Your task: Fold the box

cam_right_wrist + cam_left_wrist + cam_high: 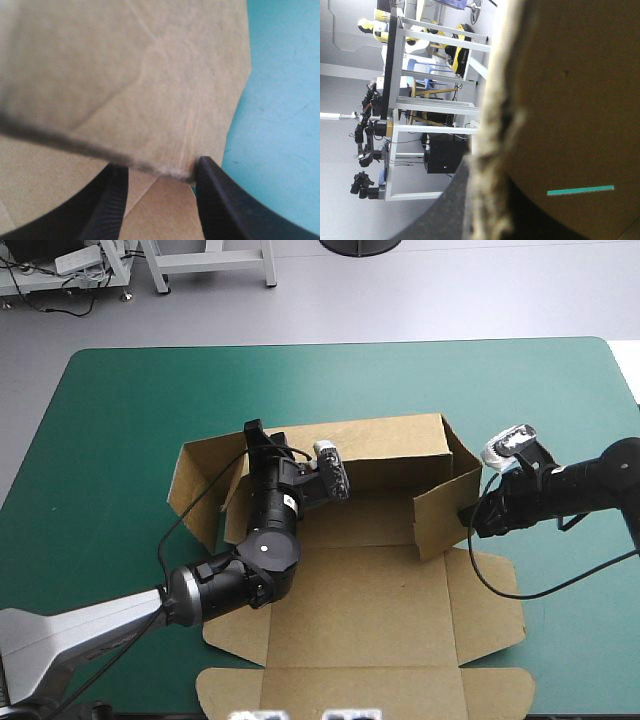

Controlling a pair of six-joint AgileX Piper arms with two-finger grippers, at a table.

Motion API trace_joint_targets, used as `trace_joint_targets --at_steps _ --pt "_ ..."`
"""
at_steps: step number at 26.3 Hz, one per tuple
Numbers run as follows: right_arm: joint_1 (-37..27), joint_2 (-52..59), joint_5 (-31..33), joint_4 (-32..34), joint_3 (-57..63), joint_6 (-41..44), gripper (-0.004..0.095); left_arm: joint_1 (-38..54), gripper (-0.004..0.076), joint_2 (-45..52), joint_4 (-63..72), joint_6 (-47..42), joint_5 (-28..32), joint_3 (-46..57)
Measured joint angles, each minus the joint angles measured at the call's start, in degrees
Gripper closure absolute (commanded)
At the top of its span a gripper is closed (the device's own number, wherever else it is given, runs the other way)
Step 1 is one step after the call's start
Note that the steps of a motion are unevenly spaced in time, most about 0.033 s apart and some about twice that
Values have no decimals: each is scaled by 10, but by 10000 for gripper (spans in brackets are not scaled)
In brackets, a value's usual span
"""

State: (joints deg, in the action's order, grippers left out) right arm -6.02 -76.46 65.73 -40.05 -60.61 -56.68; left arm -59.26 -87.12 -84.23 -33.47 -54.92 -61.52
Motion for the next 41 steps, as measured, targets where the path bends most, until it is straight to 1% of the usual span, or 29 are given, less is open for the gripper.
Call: trace_joint_targets --at_steps 5,11,17,20,26,33,37,41 --pt "0 0 -4 -55 0 -66 491 0 729 0 1 -1 1 0" --pt "0 0 -21 -82 1 -98 491 0 729 0 -1 -4 0 0" --pt "0 0 -62 -107 1 -116 491 0 729 0 -1 -2 18 0" --pt "0 0 -70 -136 1 -145 491 0 729 0 -2 0 29 0" --pt "0 -9 -109 -165 1 -188 490 0 729 0 -5 0 28 0" --pt "0 -64 -116 -238 2 -243 491 0 729 0 -4 13 29 0" --pt "0 -76 -109 -277 2 -286 491 1 729 0 -4 14 30 0" --pt "0 -84 -103 -307 2 -309 491 1 729 0 -4 14 38 0"
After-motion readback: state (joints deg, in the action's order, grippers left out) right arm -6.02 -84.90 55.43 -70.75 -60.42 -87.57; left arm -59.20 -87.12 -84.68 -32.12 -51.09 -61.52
